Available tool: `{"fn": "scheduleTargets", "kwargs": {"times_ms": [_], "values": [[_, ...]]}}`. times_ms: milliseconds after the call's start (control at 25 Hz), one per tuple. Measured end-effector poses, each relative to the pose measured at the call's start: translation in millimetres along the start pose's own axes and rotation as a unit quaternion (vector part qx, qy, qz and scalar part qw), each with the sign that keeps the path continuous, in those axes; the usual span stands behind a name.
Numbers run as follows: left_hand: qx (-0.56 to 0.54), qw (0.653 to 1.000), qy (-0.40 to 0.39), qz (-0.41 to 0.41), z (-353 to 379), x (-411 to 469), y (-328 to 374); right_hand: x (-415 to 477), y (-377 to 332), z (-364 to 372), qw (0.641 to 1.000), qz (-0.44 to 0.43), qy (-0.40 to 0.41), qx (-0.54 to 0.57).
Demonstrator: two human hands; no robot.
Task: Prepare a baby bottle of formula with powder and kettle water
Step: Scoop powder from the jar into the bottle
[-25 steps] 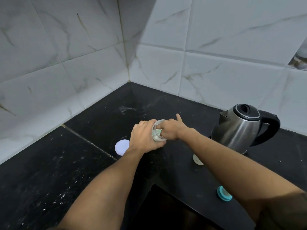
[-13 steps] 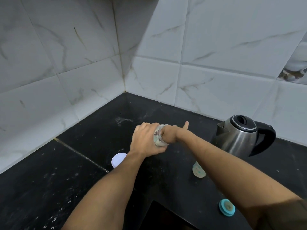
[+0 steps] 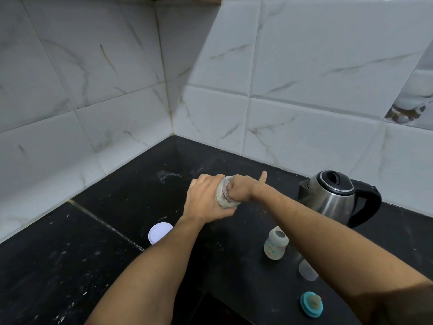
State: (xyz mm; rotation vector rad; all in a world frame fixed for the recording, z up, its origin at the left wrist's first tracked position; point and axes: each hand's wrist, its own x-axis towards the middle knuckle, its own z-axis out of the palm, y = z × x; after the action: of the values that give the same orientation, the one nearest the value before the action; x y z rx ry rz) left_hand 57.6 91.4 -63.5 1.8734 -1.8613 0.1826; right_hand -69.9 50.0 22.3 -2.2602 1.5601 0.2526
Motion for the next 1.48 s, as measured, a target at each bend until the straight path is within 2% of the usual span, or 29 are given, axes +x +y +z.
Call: {"fn": "scheduleTargets", "kwargs": {"times_ms": [280, 440, 560, 640, 760, 920, 1080, 1360, 1480], "values": [[0.013, 1.0, -0.006, 0.01, -4, 5, 30, -1, 36, -12, 0.996, -0.06, -0.073, 0.003], [0.011, 1.0, -0.004, 0.004, -5, 6, 43, 10, 49, -9, 0.997, -0.031, -0.054, 0.048], [0.001, 1.0, -0.001, -0.012, -3, 7, 44, 18, 54, -10, 0.984, -0.018, -0.025, 0.176], [-0.013, 1.0, 0.004, -0.025, -2, 6, 40, 15, 54, -15, 0.979, -0.007, 0.002, 0.204], [-0.034, 0.998, 0.011, -0.042, -2, 7, 40, 15, 56, -16, 0.984, -0.004, 0.075, 0.162], [-0.056, 0.996, 0.016, -0.063, -1, 10, 45, 16, 58, -4, 0.978, -0.06, 0.183, 0.074], [-0.072, 0.995, 0.024, -0.064, 0, 11, 41, 11, 66, -2, 0.951, -0.118, 0.276, -0.077], [-0.052, 0.996, 0.031, -0.062, 7, 14, 43, 9, 67, -8, 0.917, -0.142, 0.282, -0.243], [-0.05, 0.996, 0.04, -0.059, 7, 15, 43, 11, 64, -3, 0.912, -0.142, 0.281, -0.263]]}}
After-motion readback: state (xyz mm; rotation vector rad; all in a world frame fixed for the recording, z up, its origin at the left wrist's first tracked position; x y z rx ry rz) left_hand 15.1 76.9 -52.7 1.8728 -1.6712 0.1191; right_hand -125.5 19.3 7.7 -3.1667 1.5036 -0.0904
